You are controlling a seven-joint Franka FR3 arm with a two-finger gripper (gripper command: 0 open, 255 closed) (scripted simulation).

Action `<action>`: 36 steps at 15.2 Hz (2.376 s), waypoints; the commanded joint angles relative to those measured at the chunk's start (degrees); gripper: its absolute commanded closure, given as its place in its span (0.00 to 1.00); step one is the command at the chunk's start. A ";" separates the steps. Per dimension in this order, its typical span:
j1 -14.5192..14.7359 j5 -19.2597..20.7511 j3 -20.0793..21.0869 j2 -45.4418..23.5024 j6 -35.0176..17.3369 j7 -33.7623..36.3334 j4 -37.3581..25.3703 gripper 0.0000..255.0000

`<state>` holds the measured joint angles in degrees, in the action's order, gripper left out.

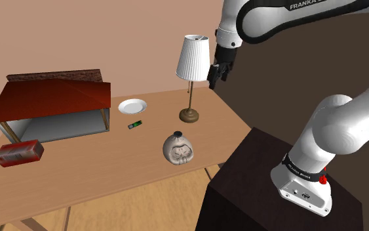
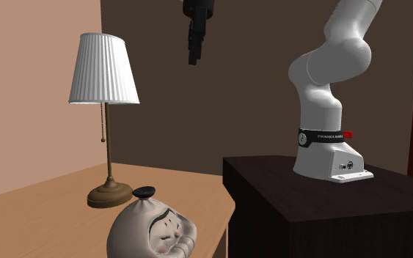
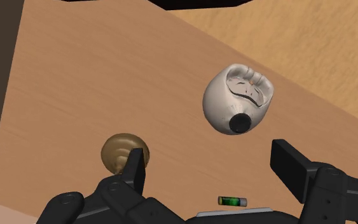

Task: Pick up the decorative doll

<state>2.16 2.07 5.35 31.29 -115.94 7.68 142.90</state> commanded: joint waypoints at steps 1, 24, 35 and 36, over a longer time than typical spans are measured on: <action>0.34 -0.63 0.65 -3.62 -3.47 1.00 0.37 0.00; 3.18 -1.90 3.57 -50.52 -31.82 7.23 -12.77 0.00; 3.65 -1.10 3.01 -54.54 -35.43 7.67 -13.17 1.00; 3.66 -1.09 3.01 -54.56 -35.44 7.68 -13.17 1.00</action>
<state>5.81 0.98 8.36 -23.21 -151.39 15.36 129.71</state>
